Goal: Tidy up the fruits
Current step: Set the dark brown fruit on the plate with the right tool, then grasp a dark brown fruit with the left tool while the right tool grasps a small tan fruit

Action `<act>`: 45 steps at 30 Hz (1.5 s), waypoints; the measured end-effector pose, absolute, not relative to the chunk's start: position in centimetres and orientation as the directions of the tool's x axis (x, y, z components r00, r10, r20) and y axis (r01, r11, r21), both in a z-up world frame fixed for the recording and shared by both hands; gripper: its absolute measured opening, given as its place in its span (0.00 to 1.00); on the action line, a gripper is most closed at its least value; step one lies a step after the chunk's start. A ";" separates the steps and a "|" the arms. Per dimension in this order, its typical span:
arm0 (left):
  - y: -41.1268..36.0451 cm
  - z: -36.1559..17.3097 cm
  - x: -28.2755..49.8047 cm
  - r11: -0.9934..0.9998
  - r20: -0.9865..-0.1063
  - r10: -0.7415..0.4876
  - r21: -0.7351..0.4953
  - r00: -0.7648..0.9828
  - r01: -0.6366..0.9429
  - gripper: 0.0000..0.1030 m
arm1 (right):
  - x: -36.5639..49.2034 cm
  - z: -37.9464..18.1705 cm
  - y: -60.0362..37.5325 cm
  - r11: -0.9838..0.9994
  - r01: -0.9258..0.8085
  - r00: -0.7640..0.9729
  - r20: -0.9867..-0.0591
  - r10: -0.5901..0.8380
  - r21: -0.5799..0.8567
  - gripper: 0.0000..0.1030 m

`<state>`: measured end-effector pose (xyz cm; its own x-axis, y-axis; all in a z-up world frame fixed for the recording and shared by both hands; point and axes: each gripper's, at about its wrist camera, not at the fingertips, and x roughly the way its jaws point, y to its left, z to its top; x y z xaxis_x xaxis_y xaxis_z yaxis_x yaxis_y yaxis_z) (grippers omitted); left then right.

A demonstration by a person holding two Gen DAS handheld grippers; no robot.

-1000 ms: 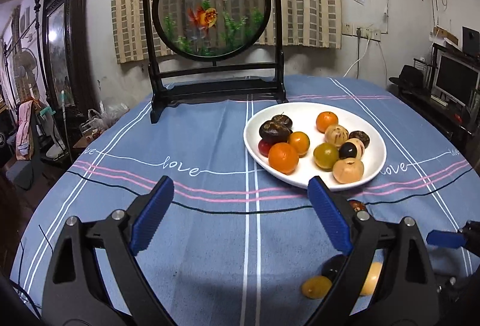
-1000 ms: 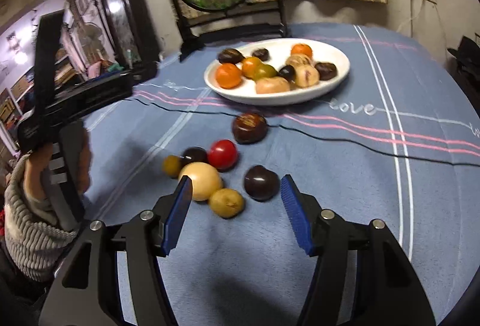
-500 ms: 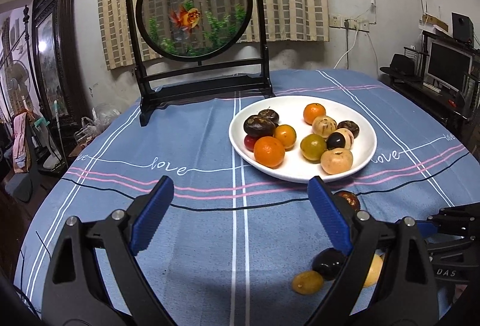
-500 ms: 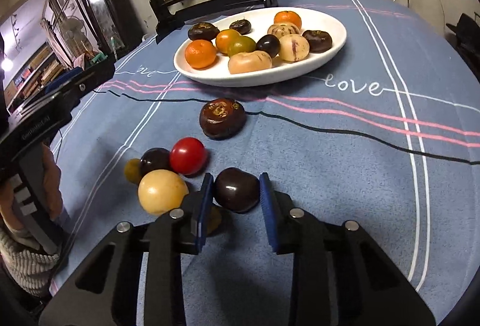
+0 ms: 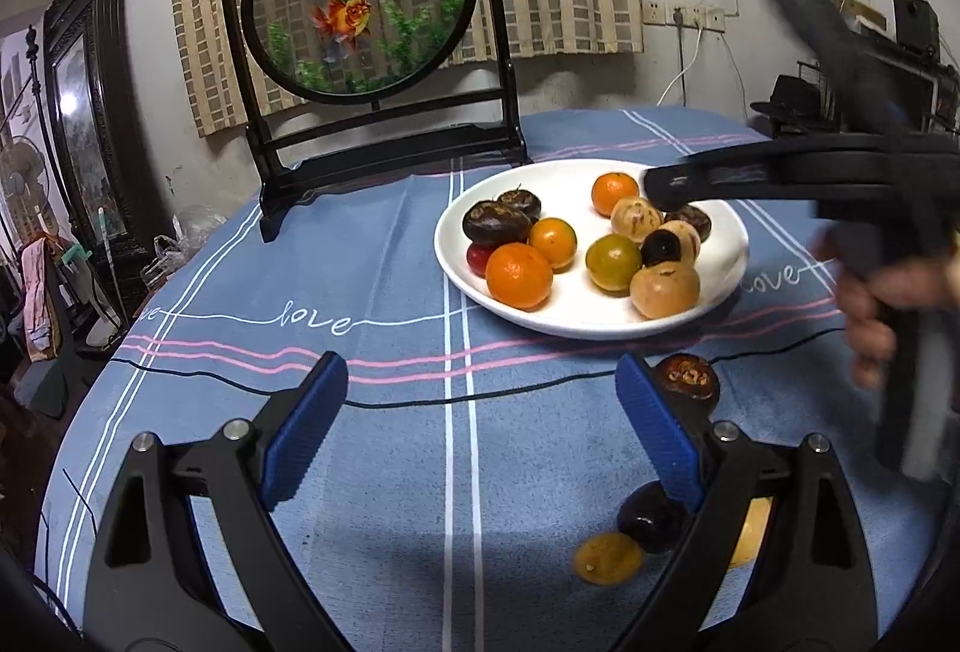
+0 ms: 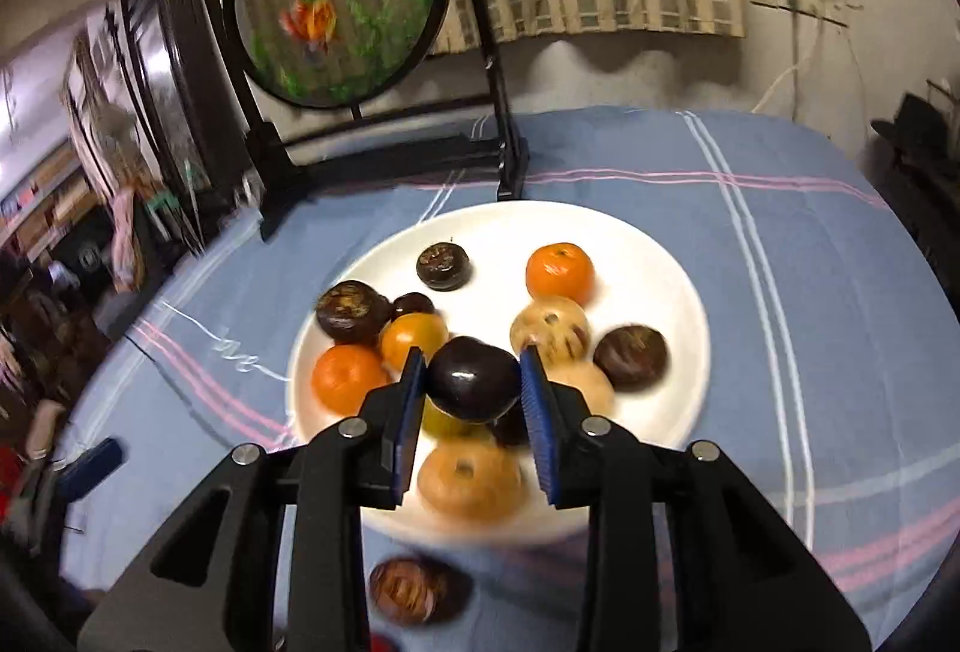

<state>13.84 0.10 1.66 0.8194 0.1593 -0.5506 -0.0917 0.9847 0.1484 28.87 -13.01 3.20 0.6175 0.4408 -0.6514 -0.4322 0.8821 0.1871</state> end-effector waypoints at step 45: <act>0.7 -0.5 12.1 0.990 -0.639 0.023 0.119 0.769 0.069 0.90 | 12.9 -1.3 -16.2 0.736 -0.640 0.404 -0.717 0.568 0.223 0.61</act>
<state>12.10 0.72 -0.46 0.7690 0.0234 -0.6389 0.0690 0.9905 0.1193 12.93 -16.16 -1.31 0.4039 0.5680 -0.7171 -0.6395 0.7358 0.2227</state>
